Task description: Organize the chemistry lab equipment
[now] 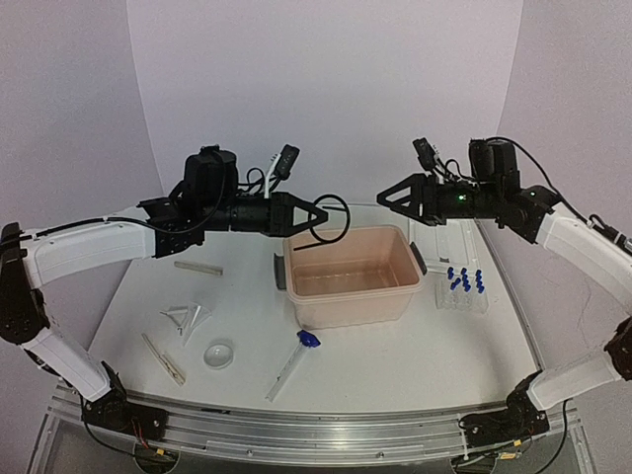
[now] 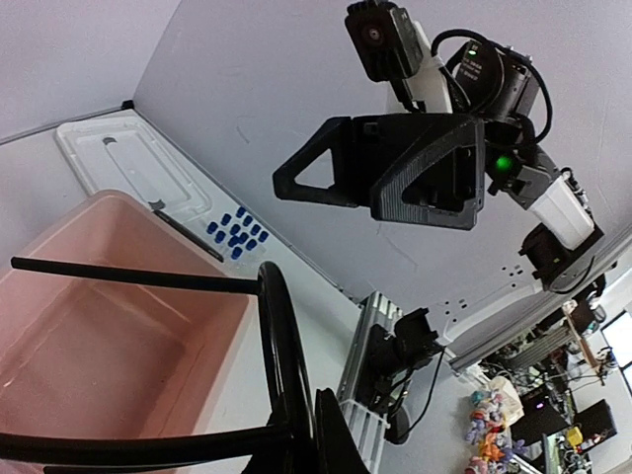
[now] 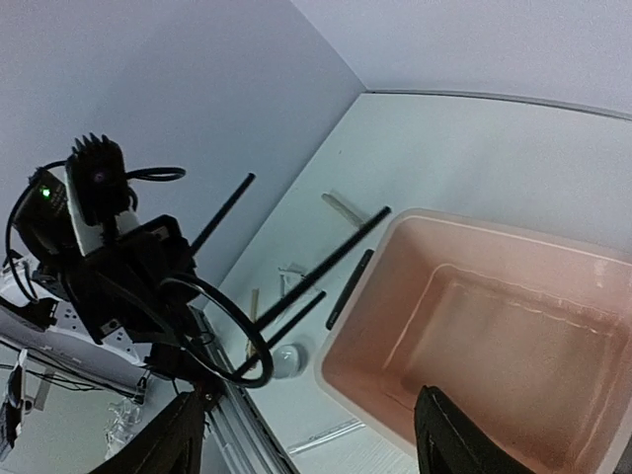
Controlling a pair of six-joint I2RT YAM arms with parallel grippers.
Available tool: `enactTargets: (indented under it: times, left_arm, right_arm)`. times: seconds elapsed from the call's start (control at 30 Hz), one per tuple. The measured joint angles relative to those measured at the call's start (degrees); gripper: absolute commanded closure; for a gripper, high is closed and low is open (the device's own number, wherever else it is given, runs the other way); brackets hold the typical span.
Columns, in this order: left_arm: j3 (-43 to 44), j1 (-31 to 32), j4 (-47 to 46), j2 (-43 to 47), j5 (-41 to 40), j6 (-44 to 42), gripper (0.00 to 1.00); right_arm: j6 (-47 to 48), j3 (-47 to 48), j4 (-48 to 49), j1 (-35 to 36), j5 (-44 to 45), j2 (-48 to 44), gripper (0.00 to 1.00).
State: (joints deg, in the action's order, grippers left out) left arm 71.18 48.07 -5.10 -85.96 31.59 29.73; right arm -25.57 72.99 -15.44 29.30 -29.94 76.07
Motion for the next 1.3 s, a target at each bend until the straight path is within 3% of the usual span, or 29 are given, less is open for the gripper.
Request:
enactTargets:
  times: [0.4,0.9,1.13,1.3]
  left_arm:
    - [0.0,0.0,-14.9,-4.5,2.7,6.8,1.00]
    - [0.9,0.0,-16.3,-9.2,-2.1,7.9,1.00]
    - [1.8,0.0,-16.9,-11.4,-4.3,8.4,1.00]
    - [3.4,0.0,-17.6,-14.4,-4.0,9.8,1.00]
  right_arm:
    - [-8.9,1.6,4.7,1.2,-6.8,8.9,0.43]
    - [-10.2,-1.1,0.3,2.0,12.8,4.0,0.45]
    - [-10.4,-1.1,0.9,2.0,12.0,2.7,0.48]
    - [-11.0,0.5,2.0,2.0,8.0,7.0,0.57]
